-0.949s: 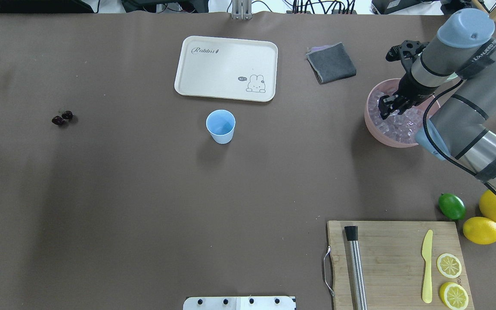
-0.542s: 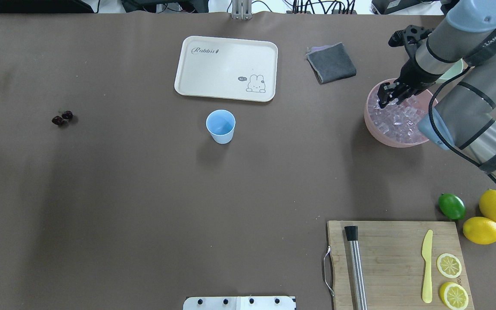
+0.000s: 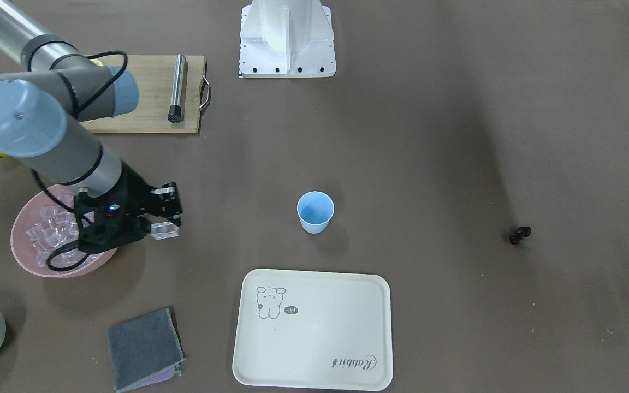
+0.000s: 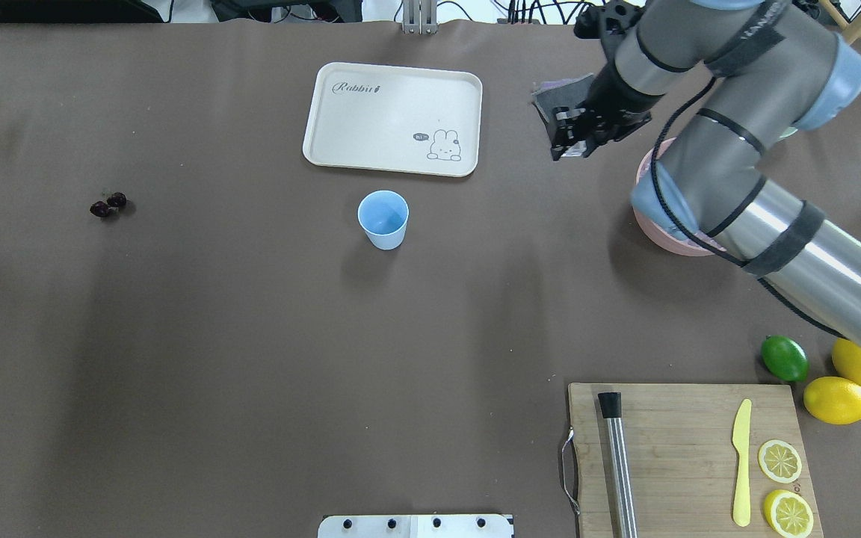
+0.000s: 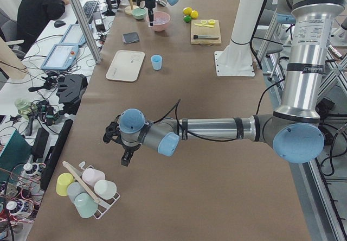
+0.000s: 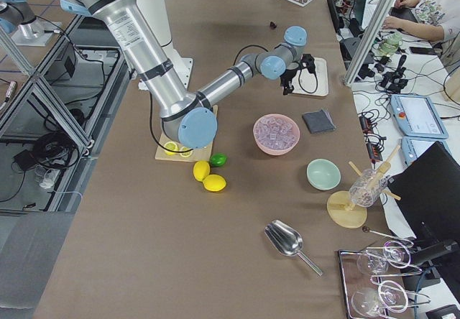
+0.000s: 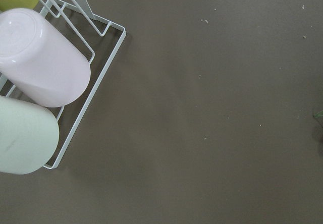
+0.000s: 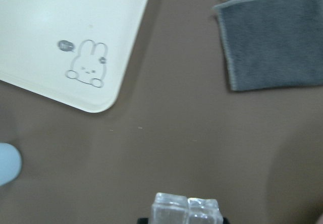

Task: Put ice and cherries in cup
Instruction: 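Carry the ice cube with the right gripper over the light-blue cup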

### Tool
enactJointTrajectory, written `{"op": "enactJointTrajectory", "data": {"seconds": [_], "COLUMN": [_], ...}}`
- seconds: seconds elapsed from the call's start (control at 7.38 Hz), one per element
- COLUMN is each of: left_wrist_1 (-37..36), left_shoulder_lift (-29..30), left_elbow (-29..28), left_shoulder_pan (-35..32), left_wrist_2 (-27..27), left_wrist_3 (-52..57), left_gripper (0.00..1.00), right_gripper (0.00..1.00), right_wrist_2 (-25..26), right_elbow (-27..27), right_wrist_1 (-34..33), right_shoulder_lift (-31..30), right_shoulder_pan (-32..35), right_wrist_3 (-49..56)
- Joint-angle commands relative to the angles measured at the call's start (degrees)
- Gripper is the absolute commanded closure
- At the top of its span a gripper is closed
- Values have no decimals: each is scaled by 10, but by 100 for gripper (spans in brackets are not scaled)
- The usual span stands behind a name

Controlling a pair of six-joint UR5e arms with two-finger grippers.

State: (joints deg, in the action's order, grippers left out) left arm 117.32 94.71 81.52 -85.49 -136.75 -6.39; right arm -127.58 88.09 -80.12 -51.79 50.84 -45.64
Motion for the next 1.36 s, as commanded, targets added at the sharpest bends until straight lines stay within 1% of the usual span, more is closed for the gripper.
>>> {"op": "enactJointTrajectory", "data": {"seconds": [0.0, 0.14, 0.27, 0.41, 0.68, 0.95, 1.08, 1.22], "left_wrist_1": [-1, -1, 0, -1, 0, -1, -1, -1], "left_shoulder_lift": [2, 2, 2, 2, 2, 3, 4, 4], "left_elbow": [-1, -2, -2, -3, -1, -3, -3, -7], "left_shoulder_pan": [1, 12, 13, 13, 13, 13, 13, 14], "left_wrist_2": [1, 1, 0, 1, 0, 0, 1, 0], "left_wrist_3": [-1, -1, -1, 0, -1, -1, -1, -1], "left_gripper": [2, 2, 2, 2, 2, 2, 2, 2], "right_gripper": [100, 100, 100, 100, 100, 100, 95, 54], "right_wrist_2": [82, 141, 186, 195, 210, 212, 212, 213], "right_elbow": [-14, -26, -67, -96, -110, -114, -114, -114], "right_wrist_1": [2, 1, 2, 2, 3, 3, 3, 4], "right_shoulder_lift": [78, 100, 142, 174, 178, 176, 175, 174], "right_shoulder_pan": [-87, -128, -156, -166, -171, -172, -173, -180], "right_wrist_3": [-94, -123, -157, -171, -175, -175, -174, -176]}}
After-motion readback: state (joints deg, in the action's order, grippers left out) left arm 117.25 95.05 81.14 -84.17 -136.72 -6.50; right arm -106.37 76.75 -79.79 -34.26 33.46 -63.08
